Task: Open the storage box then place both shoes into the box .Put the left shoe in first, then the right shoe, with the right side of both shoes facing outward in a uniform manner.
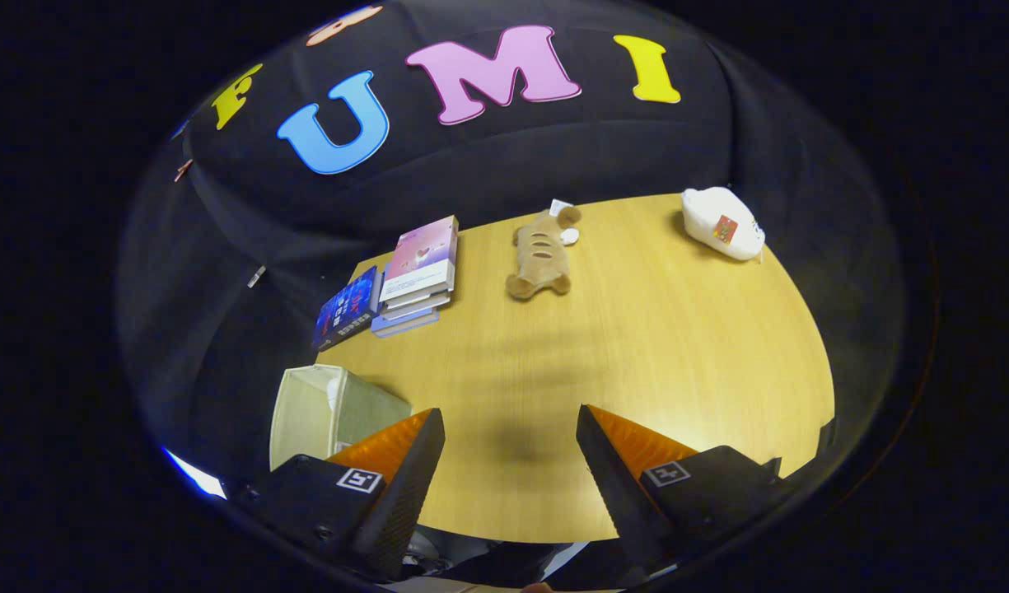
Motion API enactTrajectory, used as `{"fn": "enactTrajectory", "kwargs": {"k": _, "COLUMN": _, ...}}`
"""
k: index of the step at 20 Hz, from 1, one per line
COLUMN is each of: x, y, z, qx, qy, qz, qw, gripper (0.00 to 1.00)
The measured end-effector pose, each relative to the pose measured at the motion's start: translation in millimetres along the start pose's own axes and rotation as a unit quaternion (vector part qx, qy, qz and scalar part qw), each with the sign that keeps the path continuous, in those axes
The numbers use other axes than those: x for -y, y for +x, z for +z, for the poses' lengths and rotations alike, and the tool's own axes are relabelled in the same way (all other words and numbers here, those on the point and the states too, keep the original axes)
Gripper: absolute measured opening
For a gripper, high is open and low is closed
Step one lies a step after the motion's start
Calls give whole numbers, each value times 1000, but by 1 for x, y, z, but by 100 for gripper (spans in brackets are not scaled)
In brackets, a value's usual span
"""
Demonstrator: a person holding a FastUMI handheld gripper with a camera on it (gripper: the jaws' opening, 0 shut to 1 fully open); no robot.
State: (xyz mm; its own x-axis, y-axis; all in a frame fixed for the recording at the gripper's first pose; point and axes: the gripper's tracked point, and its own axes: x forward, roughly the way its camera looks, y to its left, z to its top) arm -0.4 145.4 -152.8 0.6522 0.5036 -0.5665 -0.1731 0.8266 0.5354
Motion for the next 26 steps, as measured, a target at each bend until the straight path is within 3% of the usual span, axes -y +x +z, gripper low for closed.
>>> {"fn": "enactTrajectory", "kwargs": {"k": 5, "x": 37, "y": -26, "z": 22, "qx": 91, "qy": -37, "qz": -34, "qw": 995, "gripper": 99}}
{"fn": "enactTrajectory", "kwargs": {"k": 14, "x": 54, "y": -76, "z": 48, "qx": 227, "qy": -99, "qz": -81, "qw": 965, "gripper": 99}}
{"fn": "enactTrajectory", "kwargs": {"k": 26, "x": 56, "y": -98, "z": 46, "qx": 259, "qy": -132, "qz": -102, "qw": 951, "gripper": 98}}
